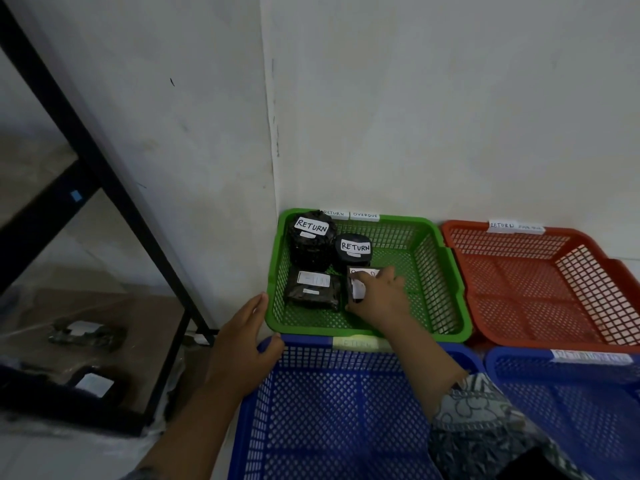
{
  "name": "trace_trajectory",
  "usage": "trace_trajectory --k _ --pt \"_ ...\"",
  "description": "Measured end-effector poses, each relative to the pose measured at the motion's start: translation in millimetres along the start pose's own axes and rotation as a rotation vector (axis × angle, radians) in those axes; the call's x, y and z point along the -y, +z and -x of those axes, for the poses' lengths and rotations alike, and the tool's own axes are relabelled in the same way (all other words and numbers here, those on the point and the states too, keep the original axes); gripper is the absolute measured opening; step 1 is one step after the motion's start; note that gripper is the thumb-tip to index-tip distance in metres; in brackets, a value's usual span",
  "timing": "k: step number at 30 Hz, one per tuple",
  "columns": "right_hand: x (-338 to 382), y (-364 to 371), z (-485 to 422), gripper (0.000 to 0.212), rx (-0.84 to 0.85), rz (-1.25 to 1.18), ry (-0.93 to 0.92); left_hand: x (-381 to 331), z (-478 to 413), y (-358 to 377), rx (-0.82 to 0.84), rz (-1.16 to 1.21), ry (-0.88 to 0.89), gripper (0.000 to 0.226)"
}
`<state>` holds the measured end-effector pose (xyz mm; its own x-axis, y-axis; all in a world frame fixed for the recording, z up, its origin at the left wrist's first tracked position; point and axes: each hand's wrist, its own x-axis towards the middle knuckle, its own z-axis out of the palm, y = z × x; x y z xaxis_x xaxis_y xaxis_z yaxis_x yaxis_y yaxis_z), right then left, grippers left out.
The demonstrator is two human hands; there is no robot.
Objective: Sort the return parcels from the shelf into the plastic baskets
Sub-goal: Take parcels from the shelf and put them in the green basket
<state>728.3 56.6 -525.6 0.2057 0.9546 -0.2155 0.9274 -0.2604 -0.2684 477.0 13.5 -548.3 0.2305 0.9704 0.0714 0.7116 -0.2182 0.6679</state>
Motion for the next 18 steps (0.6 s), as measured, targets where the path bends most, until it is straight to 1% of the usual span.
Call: trace_trajectory --k 4,10,12,14,18 --pt "-2.8 2.6 0.9 0.065 0.012 0.019 -0.041 -2.6 0.4 -1.5 0.002 -0.016 0.019 0.082" --pt "-9.5 -11.0 14.7 0.071 0.004 -0.085 -0.020 -3.0 -0.8 -4.9 0.059 -0.066 0.029 0.082" --pt "-10.3 -20.2 21.5 0.071 -0.014 -0.085 -0.006 -4.6 -4.6 -8.4 0.093 -0.128 0.019 0.088" --pt "-8.5 -30.2 32.5 0.067 -0.041 -0.072 0.009 -9.2 -7.2 -16.6 0.122 -0.220 0.026 0.090" --pt "3.0 -48.1 61.1 0.065 -0.102 -0.033 0.027 -22.2 1.8 -39.5 0.168 -0.382 0.028 0.080"
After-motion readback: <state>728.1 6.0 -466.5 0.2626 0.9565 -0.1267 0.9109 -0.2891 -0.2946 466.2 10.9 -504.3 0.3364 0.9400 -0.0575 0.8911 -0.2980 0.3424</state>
